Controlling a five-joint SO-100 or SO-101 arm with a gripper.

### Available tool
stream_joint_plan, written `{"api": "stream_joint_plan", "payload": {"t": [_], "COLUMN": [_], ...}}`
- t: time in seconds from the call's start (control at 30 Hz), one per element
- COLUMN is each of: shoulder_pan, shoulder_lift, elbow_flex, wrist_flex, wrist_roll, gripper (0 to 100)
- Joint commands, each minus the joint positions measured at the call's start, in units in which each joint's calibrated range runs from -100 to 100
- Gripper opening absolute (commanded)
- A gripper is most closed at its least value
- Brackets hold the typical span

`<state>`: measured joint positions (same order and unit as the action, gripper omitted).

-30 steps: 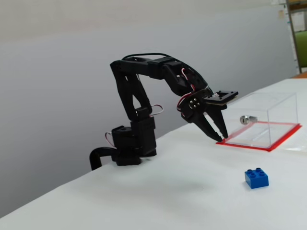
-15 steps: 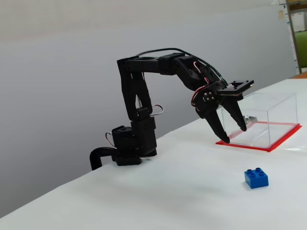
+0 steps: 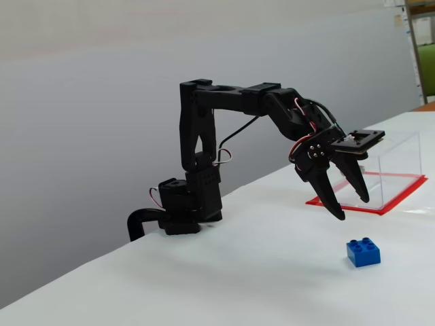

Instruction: Pick the blue lego brick and place it into the transparent box

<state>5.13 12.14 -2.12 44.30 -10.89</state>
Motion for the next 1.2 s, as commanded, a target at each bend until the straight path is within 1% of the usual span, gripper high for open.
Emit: {"api": "stream_joint_plan", "payload": {"t": [0.0,0.43,0.53,0.6,0.83,1.17], "shoulder_pan": [-1.0,-3.3,-3.3,-3.3,-2.7,-2.1], "shoulder_lift": [1.1,6.9,8.0,8.9,12.3,14.6], "elbow_flex": [-4.5,-5.7,-7.7,-9.9,-15.1,-15.1], "wrist_flex": [0.2,0.2,0.2,0.2,3.8,3.8], "wrist_roll": [-1.3,-8.8,-9.1,-9.1,-9.3,-9.3], "gripper": [22,23,30,32,32,32]}}
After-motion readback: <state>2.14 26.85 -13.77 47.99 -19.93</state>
